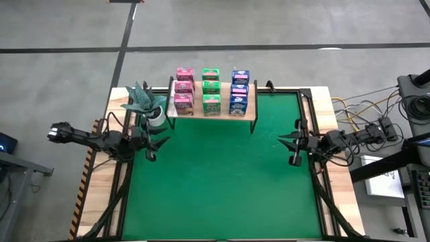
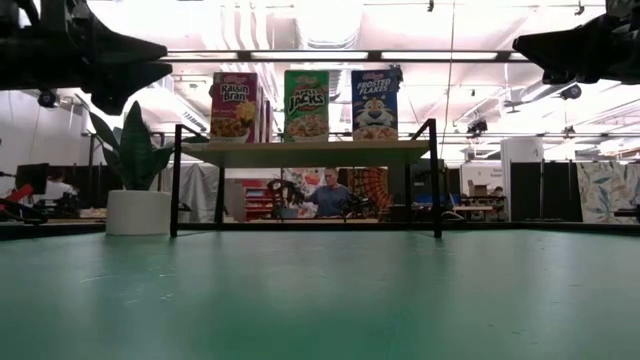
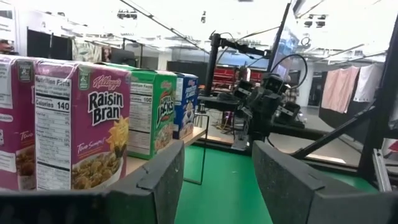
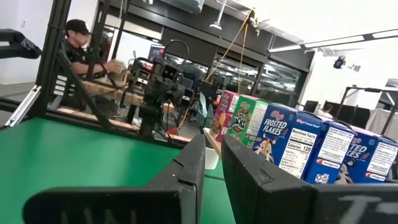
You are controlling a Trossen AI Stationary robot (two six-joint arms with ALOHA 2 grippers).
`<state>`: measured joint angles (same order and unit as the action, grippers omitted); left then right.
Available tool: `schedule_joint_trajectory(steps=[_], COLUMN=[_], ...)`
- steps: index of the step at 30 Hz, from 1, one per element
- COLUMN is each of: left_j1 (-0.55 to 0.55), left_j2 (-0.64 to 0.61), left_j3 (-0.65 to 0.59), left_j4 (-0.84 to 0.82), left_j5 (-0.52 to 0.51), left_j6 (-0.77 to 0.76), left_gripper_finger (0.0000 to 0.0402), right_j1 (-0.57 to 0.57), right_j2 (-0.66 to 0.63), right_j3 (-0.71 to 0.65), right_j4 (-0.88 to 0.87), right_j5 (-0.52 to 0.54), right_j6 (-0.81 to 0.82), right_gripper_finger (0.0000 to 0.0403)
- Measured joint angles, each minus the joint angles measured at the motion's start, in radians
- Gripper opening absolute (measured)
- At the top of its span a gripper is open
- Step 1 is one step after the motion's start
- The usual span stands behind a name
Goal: Stack cereal on shelf
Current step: Return to Home Position
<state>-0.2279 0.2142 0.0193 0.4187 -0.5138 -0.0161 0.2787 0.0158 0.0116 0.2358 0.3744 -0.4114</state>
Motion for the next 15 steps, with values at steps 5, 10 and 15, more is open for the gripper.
schedule_joint_trajectory(steps=[5,10,15], left_j1=[0.000,0.000,0.000], left_j2=[0.007,0.014,0.023], left_j3=[0.000,0.000,0.000], left_j4=[0.000,0.000,-0.001], left_j5=[0.000,0.000,0.000], left_j6=[0.008,0.010,0.010], left_gripper_finger=[0.0173,0.0173,0.0173], right_j1=[0.000,0.000,0.000], right_j2=[0.000,0.000,-0.006], right_j3=[0.000,-0.001,-0.001], right_j4=[0.000,0.000,0.059], right_j5=[0.000,0.000,-0.010], right_j6=[0.000,0.000,0.179], right_gripper_finger=[0.0043,0.0043,0.0043])
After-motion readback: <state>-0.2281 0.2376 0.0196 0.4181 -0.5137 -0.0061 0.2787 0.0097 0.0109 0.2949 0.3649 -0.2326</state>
